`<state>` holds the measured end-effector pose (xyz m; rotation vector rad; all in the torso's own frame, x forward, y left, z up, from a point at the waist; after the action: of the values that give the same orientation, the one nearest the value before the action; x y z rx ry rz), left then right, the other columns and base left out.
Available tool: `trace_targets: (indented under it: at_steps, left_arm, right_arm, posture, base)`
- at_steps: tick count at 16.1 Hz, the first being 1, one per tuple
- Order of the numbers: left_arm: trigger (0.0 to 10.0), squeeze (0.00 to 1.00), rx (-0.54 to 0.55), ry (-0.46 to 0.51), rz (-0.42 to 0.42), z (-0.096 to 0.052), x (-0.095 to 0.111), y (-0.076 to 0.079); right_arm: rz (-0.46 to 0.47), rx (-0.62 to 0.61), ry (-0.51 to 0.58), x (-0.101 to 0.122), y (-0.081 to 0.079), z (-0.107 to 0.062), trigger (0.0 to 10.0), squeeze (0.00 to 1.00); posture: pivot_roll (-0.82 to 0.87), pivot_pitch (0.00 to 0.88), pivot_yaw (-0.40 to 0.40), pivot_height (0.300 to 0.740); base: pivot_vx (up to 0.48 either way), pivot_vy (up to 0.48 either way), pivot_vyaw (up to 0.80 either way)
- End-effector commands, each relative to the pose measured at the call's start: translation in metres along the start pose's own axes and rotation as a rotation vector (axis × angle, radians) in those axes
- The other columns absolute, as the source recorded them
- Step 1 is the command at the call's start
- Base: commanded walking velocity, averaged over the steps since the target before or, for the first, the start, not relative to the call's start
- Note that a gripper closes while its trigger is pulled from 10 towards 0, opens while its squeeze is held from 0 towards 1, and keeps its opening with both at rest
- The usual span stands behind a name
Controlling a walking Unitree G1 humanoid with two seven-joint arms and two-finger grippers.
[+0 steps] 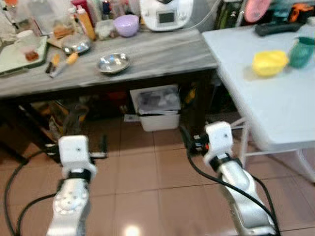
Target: Setting the table
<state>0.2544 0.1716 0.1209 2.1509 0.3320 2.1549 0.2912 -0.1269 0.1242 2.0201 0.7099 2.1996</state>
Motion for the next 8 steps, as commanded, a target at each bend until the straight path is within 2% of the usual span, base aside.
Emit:
trace_targets:
  at_steps: [1,8]
  left_arm:
    - [10.0,0.00,0.014,0.019,0.016,0.001,0.006,-0.006]
    - [10.0,0.00,0.001,0.018,0.009,0.005,0.004,-0.002]
  right_arm:
    - [0.029,0.007,-0.013,0.002,-0.004,0.001,10.0,0.00]
    - [0.002,-0.022,0.011,0.005,0.007,0.004,10.0,0.00]
  posture:
    - [-0.06,0.104,0.117,0.740]
    - [-0.07,0.098,0.112,0.740]
  base:
    - [0.000,-0.480,0.00]
    - [0.000,-0.480,0.00]
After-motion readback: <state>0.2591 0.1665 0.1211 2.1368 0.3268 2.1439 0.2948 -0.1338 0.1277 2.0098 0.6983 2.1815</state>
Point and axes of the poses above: a point about 5 cm out from each wrist's last joint towards the gripper, its own z axis pointing out of the wrist towards the gripper, its own x axis along the axis of the wrist's last joint, y = z × x, the point moved 1 cm from there along z, pointing out of the wrist towards the gripper, and after that the axes turned 14 degrees about -z, right-handed, at the moved point
